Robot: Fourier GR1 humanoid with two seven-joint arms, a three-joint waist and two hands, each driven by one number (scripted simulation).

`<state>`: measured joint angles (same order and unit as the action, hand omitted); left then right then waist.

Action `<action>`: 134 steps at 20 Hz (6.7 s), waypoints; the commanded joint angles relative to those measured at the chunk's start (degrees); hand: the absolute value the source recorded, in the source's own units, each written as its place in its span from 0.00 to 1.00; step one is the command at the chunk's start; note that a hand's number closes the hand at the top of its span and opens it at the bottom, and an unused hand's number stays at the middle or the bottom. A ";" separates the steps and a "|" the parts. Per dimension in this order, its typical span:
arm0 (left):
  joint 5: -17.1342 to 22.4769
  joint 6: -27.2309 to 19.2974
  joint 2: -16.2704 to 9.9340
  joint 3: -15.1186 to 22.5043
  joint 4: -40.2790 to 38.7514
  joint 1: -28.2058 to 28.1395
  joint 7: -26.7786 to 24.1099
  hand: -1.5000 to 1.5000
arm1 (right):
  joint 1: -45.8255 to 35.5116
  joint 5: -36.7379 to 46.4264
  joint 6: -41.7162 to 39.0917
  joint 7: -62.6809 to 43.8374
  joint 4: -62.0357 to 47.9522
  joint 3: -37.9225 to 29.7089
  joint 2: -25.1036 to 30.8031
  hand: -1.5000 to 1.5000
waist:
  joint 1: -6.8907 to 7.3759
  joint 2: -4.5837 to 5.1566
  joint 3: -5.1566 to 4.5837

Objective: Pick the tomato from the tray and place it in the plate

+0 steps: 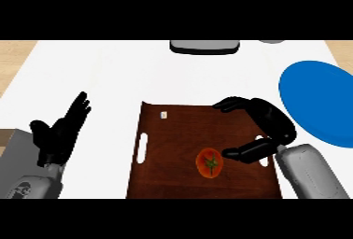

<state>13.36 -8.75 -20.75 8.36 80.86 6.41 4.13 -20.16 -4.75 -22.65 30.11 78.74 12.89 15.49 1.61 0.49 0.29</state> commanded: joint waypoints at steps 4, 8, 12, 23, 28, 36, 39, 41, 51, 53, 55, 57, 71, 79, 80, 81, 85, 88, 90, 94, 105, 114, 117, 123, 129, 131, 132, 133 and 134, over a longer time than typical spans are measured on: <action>0.61 0.38 -0.60 -1.93 -1.54 4.85 2.90 0.50 | -1.77 16.06 -1.72 27.55 -13.35 5.06 5.99 0.00 | -0.12 0.28 -0.10; -2.20 -2.17 2.67 -0.16 -4.02 5.75 2.78 0.50 | -5.20 21.87 3.06 30.96 -19.27 7.84 7.45 0.00 | -0.70 -0.04 -0.20; 0.76 2.90 -2.09 -4.62 -0.52 2.64 3.58 0.50 | -5.51 23.34 4.58 31.79 -18.89 7.12 9.54 0.00 | -1.00 -0.43 -0.25; -4.36 -0.93 2.69 -3.19 -1.26 5.37 6.31 0.50 | -5.94 34.84 5.31 13.68 -6.38 13.62 10.23 0.00 | -1.77 -0.61 -0.30; -5.19 1.85 3.37 -4.23 -4.51 2.51 -0.43 0.50 | -5.30 44.44 12.23 11.95 -11.32 15.78 6.33 0.00 | -1.28 -0.41 -0.29; -6.05 3.06 3.32 -7.05 -0.52 3.79 5.80 0.50 | -1.97 52.63 8.17 6.90 -5.55 15.82 3.60 0.00 | -1.54 -0.51 -0.29; -5.90 5.55 3.58 -8.14 -5.12 3.98 1.08 0.50 | -2.91 54.67 5.09 2.53 -3.71 17.05 0.83 0.00 | -1.61 -0.48 -0.30; -7.93 3.47 5.77 -7.22 -1.12 3.52 3.90 0.50 | -3.55 56.58 5.38 5.36 -6.77 14.29 0.00 0.00 | -1.46 -0.49 -0.28; -7.60 8.11 5.67 -10.53 -0.20 0.51 3.27 0.50 | -2.27 64.59 8.88 6.54 -9.18 11.90 -3.24 0.00 | -1.42 -0.52 -0.28; -8.00 7.26 5.84 -10.40 2.18 1.63 6.72 0.50 | -3.13 67.38 8.07 2.70 -9.27 13.47 -6.17 0.00 | -1.38 -0.53 -0.28; -11.33 4.29 8.23 -8.40 2.40 2.57 6.13 0.50 | -2.80 68.33 8.19 6.38 -11.04 12.93 -3.84 0.00 | -1.47 -0.51 -0.28; -9.67 6.93 7.59 -10.15 -0.55 1.66 3.66 0.50 | -1.21 70.74 8.37 5.98 -10.65 15.77 -5.43 0.00 | -1.51 -0.49 -0.29; -9.18 8.46 6.83 -12.34 0.31 1.60 3.84 0.50 | 2.21 71.43 11.34 7.31 -12.95 12.57 -9.87 1.00 | -1.54 -0.52 -0.28; -9.91 6.91 7.51 -11.74 2.16 1.30 6.02 0.50 | 6.71 67.00 9.68 -14.15 -4.28 -5.72 -8.25 1.00 | -2.85 -0.97 -0.28; -9.16 8.06 6.38 -13.42 -0.39 0.09 3.73 0.50 | 6.33 67.13 8.77 -18.31 1.26 -5.33 -10.68 1.00 | -3.16 -1.05 -0.38; -9.90 7.19 6.92 -12.76 0.21 0.51 4.56 0.50 | 6.74 67.14 11.64 -17.72 2.67 -7.02 -9.52 1.00 | -3.07 -0.97 -0.33; -9.72 7.11 6.67 -12.99 0.69 0.88 5.74 0.50 | 8.46 64.32 20.02 -17.75 12.93 -12.60 -10.48 1.00 | -3.71 -1.18 -0.28; -9.54 7.13 7.32 -12.94 -0.82 3.16 5.54 0.50 | 8.74 66.42 23.38 -23.80 20.43 -13.54 -13.08 1.00 | -3.77 -1.02 -0.34; -10.73 6.69 7.77 -11.90 1.02 1.30 4.97 0.50 | 9.04 63.83 23.19 -23.55 21.31 -19.14 -9.89 1.00 | -2.54 -0.78 -0.29; -9.94 8.48 7.31 -12.71 0.36 1.29 4.00 0.50 | 9.61 59.28 20.90 -27.95 23.80 -21.67 -12.25 1.00 | -1.89 -0.57 -0.29; -12.50 6.21 10.09 -11.07 -0.29 4.00 6.34 0.50 | -6.32 48.56 22.15 -24.06 -3.73 -39.91 4.15 1.00 | -1.19 -0.35 -0.26; -13.07 7.44 10.05 -10.75 -0.31 4.02 5.67 0.50 | -11.11 51.28 27.27 -8.86 -34.69 -41.11 15.50 1.00 | -0.44 -0.03 -0.20; -12.44 8.19 9.21 -12.19 -2.48 4.77 3.96 0.50 | -15.04 48.61 19.10 -11.57 -40.26 -42.00 17.05 1.00 | -0.24 0.21 -0.20; -13.21 7.22 10.00 -11.32 1.44 3.46 5.99 0.50 | -15.07 47.87 19.51 3.46 -52.67 -42.06 20.53 0.00 | -0.30 -0.04 -0.15; -11.76 9.47 8.84 -12.59 -0.61 3.59 5.14 0.50 | -17.70 40.88 21.16 15.74 -51.55 -47.34 20.32 0.00 | -0.67 -0.16 -0.14; -11.10 9.57 8.66 -13.62 -1.54 2.70 4.58 0.50 | -20.88 37.23 14.07 17.78 -50.79 -48.68 20.37 0.00 | -0.85 -0.35 -0.19; -11.38 9.28 8.53 -14.25 -4.14 5.19 3.45 0.50 | -21.47 35.88 11.82 18.45 -50.55 -48.94 19.35 0.00 | -1.56 -0.32 -0.25; -10.60 9.88 7.21 -14.57 0.02 4.00 6.74 0.50 | -20.10 34.70 10.52 18.14 -49.89 -49.46 19.44 0.00 | -1.43 -0.65 -0.25; -10.41 10.05 7.77 -14.38 0.14 2.92 5.91 0.50 | -20.85 32.63 7.53 15.74 -49.45 -50.76 19.93 0.00 | -1.73 -0.81 -0.29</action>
<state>2.23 0.70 -12.44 -5.32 79.97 10.48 9.79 -39.91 33.29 -8.21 44.60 28.25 -35.14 35.22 0.55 0.10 0.07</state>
